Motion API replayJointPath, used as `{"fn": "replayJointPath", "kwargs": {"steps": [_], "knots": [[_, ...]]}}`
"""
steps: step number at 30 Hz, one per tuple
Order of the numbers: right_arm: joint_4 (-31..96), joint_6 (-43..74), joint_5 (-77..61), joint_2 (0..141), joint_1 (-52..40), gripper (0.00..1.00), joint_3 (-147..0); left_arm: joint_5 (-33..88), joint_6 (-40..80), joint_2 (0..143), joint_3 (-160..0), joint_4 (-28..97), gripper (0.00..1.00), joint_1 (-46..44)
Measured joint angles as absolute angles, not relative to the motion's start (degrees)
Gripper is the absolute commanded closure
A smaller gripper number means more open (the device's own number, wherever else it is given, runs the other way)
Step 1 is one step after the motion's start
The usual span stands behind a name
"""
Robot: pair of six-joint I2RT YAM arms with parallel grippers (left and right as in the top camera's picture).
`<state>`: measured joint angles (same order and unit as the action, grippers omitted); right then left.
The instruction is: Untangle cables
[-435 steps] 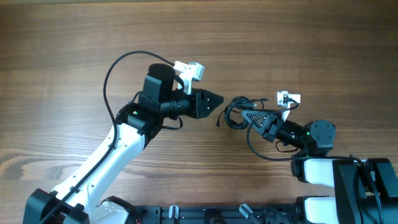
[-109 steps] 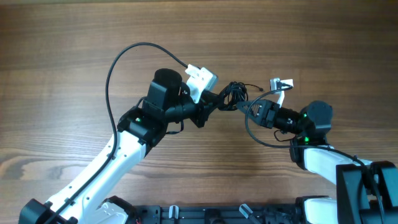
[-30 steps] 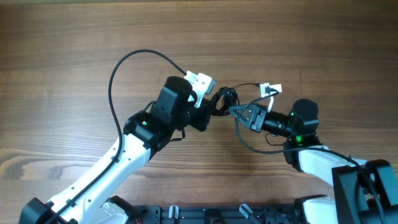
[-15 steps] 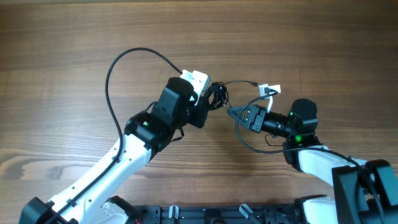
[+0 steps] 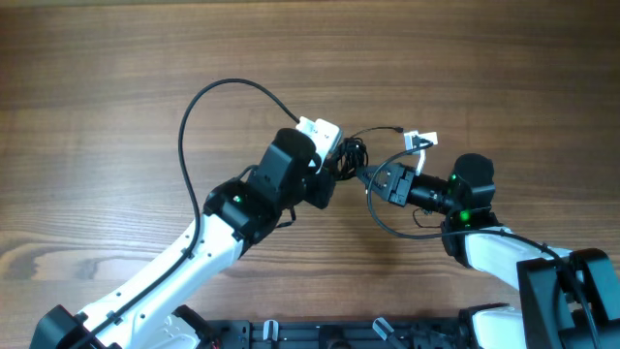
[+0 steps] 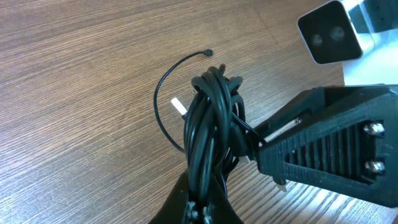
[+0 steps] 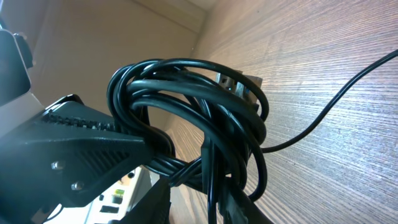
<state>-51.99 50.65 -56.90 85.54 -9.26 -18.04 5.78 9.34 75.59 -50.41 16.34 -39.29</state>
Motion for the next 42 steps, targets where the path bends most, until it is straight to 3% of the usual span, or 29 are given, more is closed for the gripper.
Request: {"fn": "replayJointPath", "kwargs": {"steps": [6, 15, 32, 33, 34, 37, 38, 39, 42], "knots": [[-51.4, 50.7, -54.6, 85.5, -10.6, 0.95, -18.0, 4.9, 9.4, 75.6, -50.4, 16.3, 0.96, -42.2], [-61.6, 56.3, -53.8, 85.6, -12.3, 0.95, -17.9, 4.6, 9.4, 75.5, -50.5, 16.7, 0.96, -44.2], [-56.2, 61.6, -52.6, 85.6, -13.3, 0.91, -17.8, 20.1, 6.0, 75.9, -50.6, 17.9, 0.96, -43.2], [-56.4, 62.5, -52.7, 85.6, -13.4, 0.83, -17.6, 20.6, 5.3, 75.9, -50.8, 19.1, 0.96, -43.1], [-56.7, 64.1, -52.8, 85.6, -13.4, 0.55, -17.4, 20.9, 4.7, 75.9, -50.8, 19.8, 0.96, -43.1], [-56.5, 66.6, -52.9, 85.6, -13.4, 0.28, -17.1, 20.2, 3.8, 75.9, -51.0, 20.7, 0.96, -43.0], [-56.1, 66.8, -52.9, 85.6, -13.1, 0.06, -17.1, 18.3, 3.7, 75.9, -51.0, 21.0, 0.96, -42.6], [-55.4, 67.5, -51.7, 85.6, -12.7, 0.01, -17.1, 17.1, 3.7, 75.9, -51.0, 21.5, 0.96, -42.1], [-55.4, 68.1, -50.3, 85.7, -12.4, 0.01, -17.1, 15.7, 4.4, 75.7, -51.0, 21.7, 0.96, -42.1]]}}
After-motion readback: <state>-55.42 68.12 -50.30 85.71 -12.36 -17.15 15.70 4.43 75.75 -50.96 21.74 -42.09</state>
